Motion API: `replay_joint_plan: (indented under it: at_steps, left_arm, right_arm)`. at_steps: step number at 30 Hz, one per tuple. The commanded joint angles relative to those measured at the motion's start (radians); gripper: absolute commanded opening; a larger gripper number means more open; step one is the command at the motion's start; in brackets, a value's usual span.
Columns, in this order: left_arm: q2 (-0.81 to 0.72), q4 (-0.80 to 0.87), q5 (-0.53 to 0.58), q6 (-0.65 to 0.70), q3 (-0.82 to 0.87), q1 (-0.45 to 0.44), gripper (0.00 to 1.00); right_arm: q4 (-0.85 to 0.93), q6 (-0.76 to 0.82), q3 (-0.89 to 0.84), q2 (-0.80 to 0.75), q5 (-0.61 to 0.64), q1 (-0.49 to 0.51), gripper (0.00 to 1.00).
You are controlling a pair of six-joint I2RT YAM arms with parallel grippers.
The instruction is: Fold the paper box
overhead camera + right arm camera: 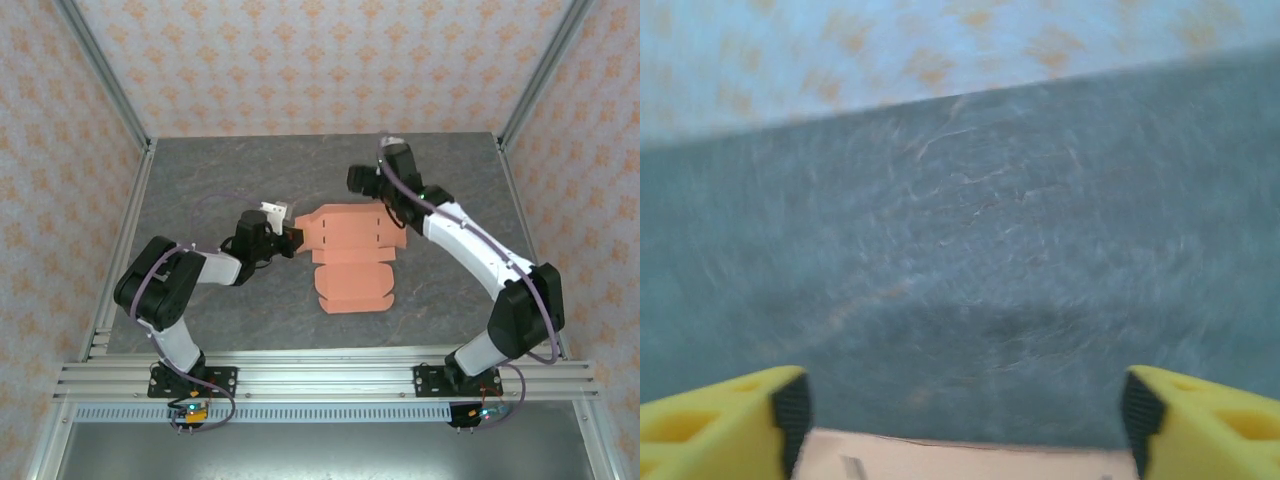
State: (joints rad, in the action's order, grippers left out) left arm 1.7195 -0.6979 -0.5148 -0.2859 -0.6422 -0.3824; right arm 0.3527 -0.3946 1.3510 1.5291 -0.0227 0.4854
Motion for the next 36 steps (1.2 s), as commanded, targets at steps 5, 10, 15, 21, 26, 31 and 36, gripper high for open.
replay_joint_plan:
  at_steps: [5,10,15,21,26,31,36]
  left_arm:
    - [-0.048,-0.049,0.145,0.056,0.022,-0.034,0.0]
    - [-0.049,-0.084,0.178,0.056,0.048,-0.05,0.0]
    - [-0.058,-0.086,0.196,0.081,0.06,-0.066,0.0]
    - [-0.084,-0.089,0.235,0.086,0.078,-0.07,0.0]
    - [-0.088,-0.106,0.245,0.064,0.086,-0.07,0.0]
    - [-0.099,-0.094,0.249,0.015,0.082,-0.069,0.16]
    - [-0.182,-0.036,0.185,0.025,0.095,-0.064,0.46]
  right_arm:
    - [0.013,-1.04,-0.116,0.053,-0.254,-0.006,0.84]
    - [-0.011,-1.08,-0.097,0.108,-0.266,-0.011,0.79]
    - [-0.064,-1.136,-0.092,0.158,-0.273,-0.051,0.71]
    - [-0.086,-1.162,-0.064,0.214,-0.318,-0.053,0.55]
    - [-0.16,-1.178,-0.116,0.215,-0.313,-0.042,0.26]
    - [-0.255,-1.08,-0.144,0.199,-0.288,-0.047,0.12]
    - [-0.531,-0.944,-0.224,0.207,-0.368,-0.065,0.1]
